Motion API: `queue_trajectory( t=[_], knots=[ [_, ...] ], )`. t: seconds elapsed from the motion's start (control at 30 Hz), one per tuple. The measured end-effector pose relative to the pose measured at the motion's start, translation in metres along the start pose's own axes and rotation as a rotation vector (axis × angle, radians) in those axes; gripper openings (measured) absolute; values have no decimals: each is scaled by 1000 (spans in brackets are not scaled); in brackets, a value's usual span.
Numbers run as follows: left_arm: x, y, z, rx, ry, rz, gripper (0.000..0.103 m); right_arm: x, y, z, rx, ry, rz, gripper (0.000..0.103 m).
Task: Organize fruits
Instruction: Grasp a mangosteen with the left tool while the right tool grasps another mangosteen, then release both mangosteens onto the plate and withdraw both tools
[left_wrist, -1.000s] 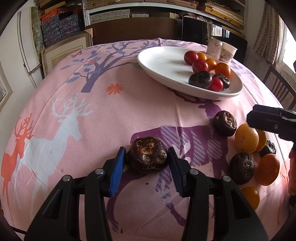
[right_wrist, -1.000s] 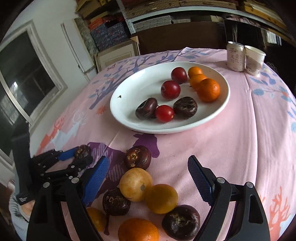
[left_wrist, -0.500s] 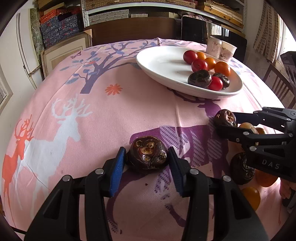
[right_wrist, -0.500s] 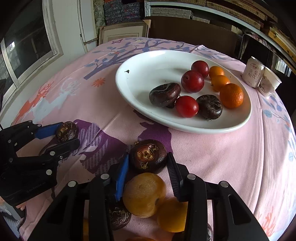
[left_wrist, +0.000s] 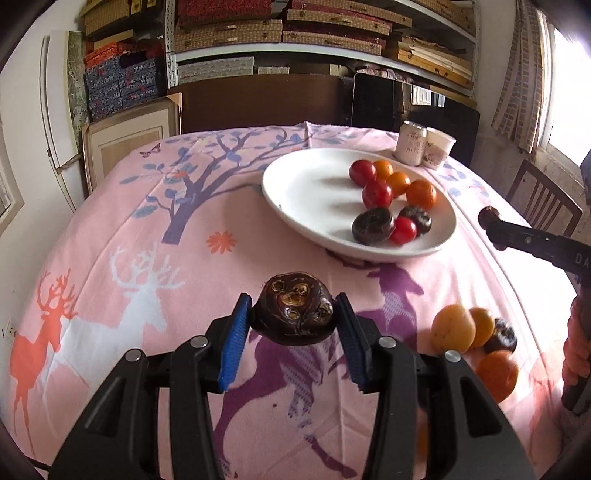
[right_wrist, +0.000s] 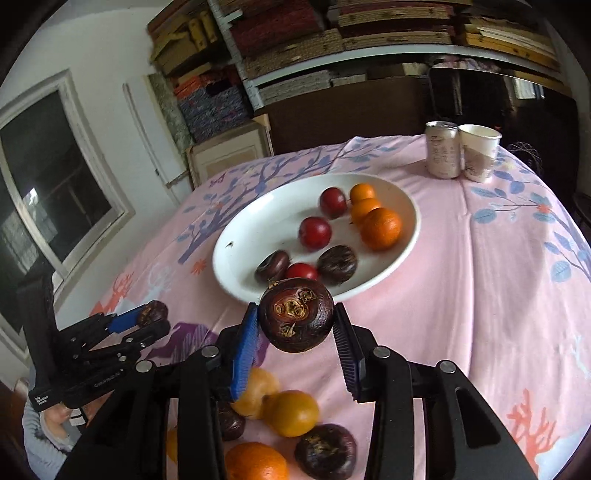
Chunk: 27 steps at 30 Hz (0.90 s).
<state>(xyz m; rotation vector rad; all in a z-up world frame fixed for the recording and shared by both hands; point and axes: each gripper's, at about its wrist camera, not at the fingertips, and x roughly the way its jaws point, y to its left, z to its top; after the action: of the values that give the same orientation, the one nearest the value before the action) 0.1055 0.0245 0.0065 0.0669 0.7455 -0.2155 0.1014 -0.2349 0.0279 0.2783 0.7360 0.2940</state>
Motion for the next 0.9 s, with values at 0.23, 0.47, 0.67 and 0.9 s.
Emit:
queue_trajectory(
  t=[0.23, 0.47, 0.67, 0.9],
  knots=[
    [34, -18, 68, -15, -13, 0, 45, 22, -5, 44, 4, 7, -34, 41],
    [91, -22, 82, -62, 39, -17, 46, 76, 4, 54, -29, 5, -57, 61],
    [86, -10, 76, -73, 19, -1, 64, 49, -11, 55, 8, -87, -59, 72],
    [51, -6, 49, -58, -7, 10, 75, 29, -33, 30, 94, -69, -43, 80]
  ],
)
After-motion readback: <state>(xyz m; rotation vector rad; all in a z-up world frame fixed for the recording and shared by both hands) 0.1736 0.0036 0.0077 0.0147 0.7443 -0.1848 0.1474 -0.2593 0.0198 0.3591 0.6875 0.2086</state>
